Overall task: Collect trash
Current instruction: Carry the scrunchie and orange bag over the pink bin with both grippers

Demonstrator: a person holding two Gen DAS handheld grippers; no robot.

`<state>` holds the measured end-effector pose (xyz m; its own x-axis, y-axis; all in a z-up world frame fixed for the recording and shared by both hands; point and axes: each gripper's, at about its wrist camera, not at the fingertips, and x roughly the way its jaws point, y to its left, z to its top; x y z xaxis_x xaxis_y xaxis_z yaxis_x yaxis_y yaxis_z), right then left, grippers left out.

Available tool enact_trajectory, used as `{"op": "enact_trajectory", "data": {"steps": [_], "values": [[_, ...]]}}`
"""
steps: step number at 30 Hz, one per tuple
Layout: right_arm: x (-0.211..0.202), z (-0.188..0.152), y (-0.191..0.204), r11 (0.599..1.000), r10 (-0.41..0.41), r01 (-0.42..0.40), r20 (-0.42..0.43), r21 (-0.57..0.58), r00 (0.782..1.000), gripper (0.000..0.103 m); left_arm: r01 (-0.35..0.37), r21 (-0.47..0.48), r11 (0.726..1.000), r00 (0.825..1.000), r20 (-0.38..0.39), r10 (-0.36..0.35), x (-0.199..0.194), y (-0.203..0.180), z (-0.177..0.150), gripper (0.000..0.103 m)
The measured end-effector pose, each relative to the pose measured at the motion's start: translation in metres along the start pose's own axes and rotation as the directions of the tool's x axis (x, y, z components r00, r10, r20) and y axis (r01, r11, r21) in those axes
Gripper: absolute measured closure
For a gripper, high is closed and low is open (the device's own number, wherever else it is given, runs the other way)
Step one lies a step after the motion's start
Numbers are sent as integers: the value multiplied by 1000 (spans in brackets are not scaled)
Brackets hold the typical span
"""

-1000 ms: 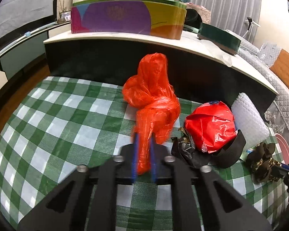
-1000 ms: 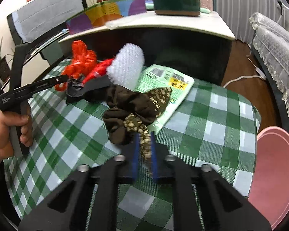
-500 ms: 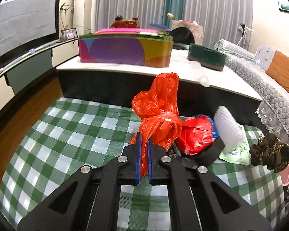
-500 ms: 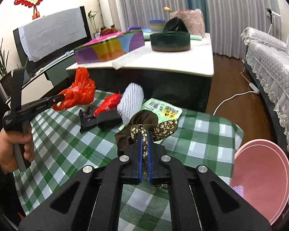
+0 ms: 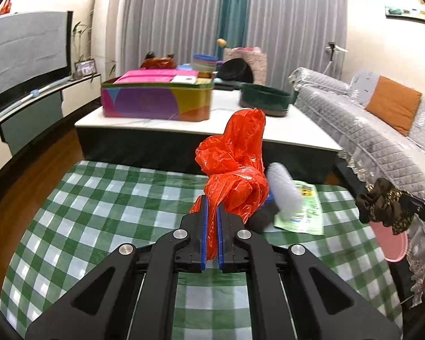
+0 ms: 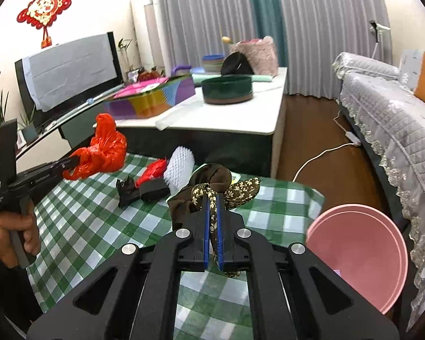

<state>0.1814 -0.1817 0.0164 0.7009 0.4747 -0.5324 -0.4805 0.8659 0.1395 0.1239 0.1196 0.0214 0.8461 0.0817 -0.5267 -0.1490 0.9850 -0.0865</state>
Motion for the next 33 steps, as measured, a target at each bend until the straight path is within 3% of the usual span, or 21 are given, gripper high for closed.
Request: {"op": "enact_trajectory", "data": {"steps": [17,33], "values": [[-50,1,-44,990,-109,99,88,105,990,99,129,89,988,990,47,-134,-37,-63,-2,98],[-76,-1,-70,974,-194,176,123,140,973,99,194,135,972,978,49,-202,-45,-98,-3,98]]}}
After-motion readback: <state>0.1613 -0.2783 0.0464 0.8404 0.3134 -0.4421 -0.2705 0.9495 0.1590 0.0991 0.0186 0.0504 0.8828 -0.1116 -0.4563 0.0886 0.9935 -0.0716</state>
